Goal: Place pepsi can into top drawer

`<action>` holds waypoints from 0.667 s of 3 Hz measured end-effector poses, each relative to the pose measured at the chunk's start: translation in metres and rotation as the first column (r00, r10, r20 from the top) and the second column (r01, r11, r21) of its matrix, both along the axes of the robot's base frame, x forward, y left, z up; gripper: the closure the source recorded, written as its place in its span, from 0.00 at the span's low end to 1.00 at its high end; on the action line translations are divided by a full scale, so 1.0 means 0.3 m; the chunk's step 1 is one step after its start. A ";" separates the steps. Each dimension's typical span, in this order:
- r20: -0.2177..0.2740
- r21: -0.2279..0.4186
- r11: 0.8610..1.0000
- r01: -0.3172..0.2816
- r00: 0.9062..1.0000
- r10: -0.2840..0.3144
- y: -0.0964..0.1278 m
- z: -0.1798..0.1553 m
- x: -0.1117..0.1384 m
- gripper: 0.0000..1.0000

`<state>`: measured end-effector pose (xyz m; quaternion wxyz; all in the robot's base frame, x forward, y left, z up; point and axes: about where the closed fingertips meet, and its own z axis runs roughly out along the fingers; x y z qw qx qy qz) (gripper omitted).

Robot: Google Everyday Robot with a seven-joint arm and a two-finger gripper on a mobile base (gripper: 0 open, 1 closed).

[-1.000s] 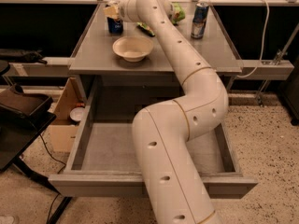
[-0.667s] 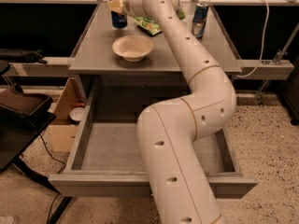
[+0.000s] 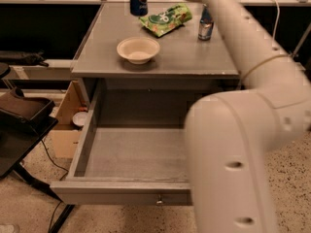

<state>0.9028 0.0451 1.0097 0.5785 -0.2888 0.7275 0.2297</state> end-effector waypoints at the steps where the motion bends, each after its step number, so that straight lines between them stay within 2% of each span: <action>1: 0.037 0.011 1.000 -0.019 0.999 0.018 -0.164 0.180 -0.225 1.00; 2: 0.105 0.025 1.000 -0.018 0.994 0.016 -0.284 0.358 -0.489 1.00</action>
Offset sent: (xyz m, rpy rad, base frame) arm -0.2796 -0.1173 -0.0729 -0.1031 0.1829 0.0489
